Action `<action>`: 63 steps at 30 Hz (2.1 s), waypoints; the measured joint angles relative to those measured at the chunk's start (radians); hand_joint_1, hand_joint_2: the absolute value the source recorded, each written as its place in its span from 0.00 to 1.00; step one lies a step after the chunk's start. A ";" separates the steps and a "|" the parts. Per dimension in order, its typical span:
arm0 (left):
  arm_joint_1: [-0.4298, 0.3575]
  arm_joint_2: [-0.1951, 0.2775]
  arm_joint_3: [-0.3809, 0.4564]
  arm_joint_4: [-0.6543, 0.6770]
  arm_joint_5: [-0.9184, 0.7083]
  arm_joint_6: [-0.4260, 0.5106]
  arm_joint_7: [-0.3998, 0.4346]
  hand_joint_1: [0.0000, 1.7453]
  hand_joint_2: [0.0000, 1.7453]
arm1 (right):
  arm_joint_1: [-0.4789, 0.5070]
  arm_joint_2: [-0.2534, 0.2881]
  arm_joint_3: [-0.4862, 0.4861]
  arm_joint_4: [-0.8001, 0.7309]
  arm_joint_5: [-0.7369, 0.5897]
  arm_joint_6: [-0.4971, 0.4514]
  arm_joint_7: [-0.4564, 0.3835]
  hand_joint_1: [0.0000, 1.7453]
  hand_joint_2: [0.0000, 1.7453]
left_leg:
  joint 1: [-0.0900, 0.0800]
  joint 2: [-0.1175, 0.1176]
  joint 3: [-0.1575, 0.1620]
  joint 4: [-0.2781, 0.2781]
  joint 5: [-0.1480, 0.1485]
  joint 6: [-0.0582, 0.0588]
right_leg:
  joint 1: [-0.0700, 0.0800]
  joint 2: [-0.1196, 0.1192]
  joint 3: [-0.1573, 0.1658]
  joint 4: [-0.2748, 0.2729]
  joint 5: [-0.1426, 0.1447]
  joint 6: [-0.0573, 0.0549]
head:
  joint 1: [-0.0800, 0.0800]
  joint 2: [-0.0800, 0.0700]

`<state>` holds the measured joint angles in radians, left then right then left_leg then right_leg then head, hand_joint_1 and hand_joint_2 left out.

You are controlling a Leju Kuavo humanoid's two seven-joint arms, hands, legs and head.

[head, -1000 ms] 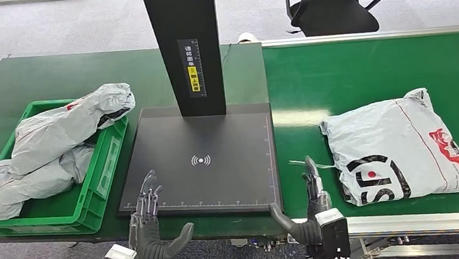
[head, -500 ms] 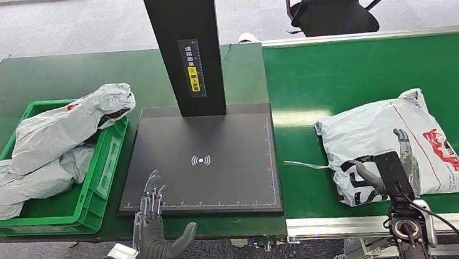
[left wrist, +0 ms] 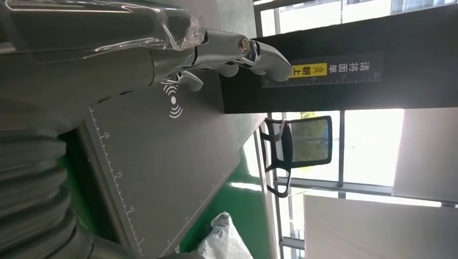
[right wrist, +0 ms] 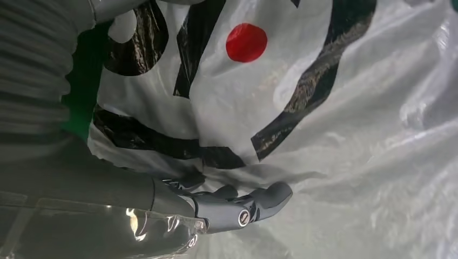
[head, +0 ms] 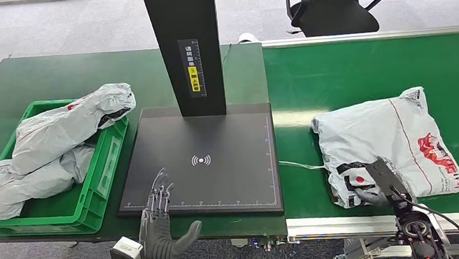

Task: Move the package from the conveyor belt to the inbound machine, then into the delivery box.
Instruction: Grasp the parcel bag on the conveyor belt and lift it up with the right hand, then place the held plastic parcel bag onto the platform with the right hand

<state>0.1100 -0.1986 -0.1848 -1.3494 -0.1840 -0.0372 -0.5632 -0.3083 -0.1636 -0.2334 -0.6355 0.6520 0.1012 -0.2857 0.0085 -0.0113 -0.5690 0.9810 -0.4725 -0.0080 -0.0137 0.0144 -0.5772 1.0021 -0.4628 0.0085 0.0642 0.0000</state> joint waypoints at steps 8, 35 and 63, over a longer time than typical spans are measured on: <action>-0.017 0.002 0.007 0.025 0.013 -0.017 0.000 0.00 1.00 | -0.007 -0.003 0.082 0.052 0.125 -0.035 0.072 0.43 1.00 | 0.000 0.000 0.005 0.000 -0.001 0.000 | 0.000 0.000 0.004 0.000 -0.001 0.000 | 0.000 0.000; 0.015 0.001 0.019 0.043 0.015 0.027 -0.036 0.00 1.00 | 0.111 0.220 -0.125 -0.540 -0.826 -0.106 -0.413 1.00 1.00 | 0.000 -0.001 0.001 0.000 -0.001 0.001 | 0.000 -0.002 0.002 0.000 -0.001 0.001 | 0.000 0.000; -0.099 -0.008 0.023 0.140 -0.017 -0.018 -0.049 0.00 1.00 | -0.305 0.289 0.261 -0.233 -0.624 0.159 -0.320 1.00 1.00 | 0.001 0.000 0.002 0.000 0.003 0.002 | 0.001 -0.001 0.002 0.001 0.002 0.000 | 0.000 0.000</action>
<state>0.0110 -0.2064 -0.1623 -1.2090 -0.2010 -0.0549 -0.6119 -0.6134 0.1252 0.0274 -0.8687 0.0280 0.2602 -0.6058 0.0092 -0.0110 -0.5672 0.9811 -0.4696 -0.0063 -0.0129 0.0138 -0.5752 1.0027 -0.4608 0.0084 0.0642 0.0000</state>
